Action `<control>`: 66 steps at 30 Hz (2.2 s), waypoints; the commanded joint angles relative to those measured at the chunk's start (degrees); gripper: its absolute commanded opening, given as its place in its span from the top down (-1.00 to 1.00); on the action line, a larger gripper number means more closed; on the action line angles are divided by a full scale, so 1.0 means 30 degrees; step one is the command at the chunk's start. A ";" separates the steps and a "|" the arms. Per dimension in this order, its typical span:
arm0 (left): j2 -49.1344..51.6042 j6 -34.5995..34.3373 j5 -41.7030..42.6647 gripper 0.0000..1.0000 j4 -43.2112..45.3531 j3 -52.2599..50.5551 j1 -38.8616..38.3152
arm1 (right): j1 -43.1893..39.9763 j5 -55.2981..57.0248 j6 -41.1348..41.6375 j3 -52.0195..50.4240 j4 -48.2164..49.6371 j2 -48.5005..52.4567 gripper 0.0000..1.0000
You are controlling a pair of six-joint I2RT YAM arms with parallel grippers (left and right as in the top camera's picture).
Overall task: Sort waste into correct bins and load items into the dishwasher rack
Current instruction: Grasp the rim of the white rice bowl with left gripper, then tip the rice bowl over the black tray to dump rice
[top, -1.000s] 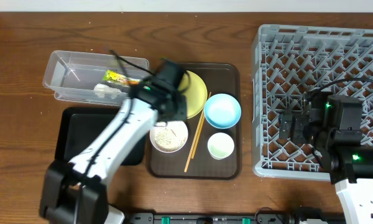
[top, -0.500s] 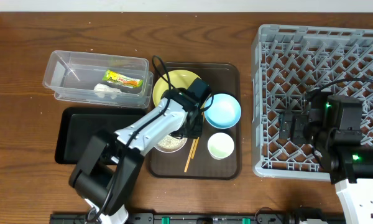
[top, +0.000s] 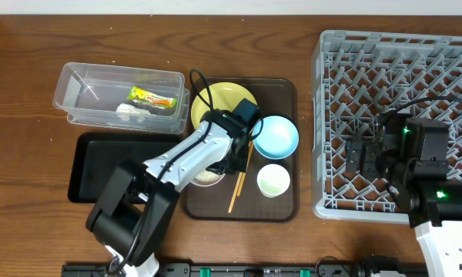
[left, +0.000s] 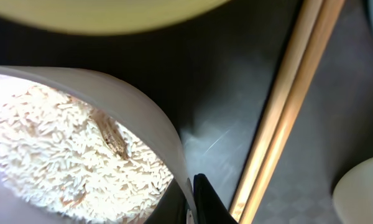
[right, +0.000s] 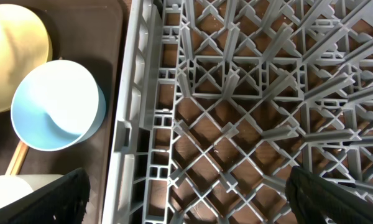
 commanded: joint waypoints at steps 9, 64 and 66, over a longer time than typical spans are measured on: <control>-0.5136 0.0197 0.0124 0.88 -0.2135 0.0590 0.1647 | 0.0182 -0.0080 0.0044 0.0408 -0.0029 -0.0058 -0.97; -0.6521 0.8757 2.8647 0.88 0.0102 -0.7380 2.4596 | 0.0182 -0.0073 0.0036 0.0408 -0.0219 -0.0058 -0.98; -0.6521 0.7876 2.8647 0.88 0.0109 -0.7380 2.4596 | 0.0182 -0.0073 0.0036 0.0408 -0.0240 -0.0058 -0.99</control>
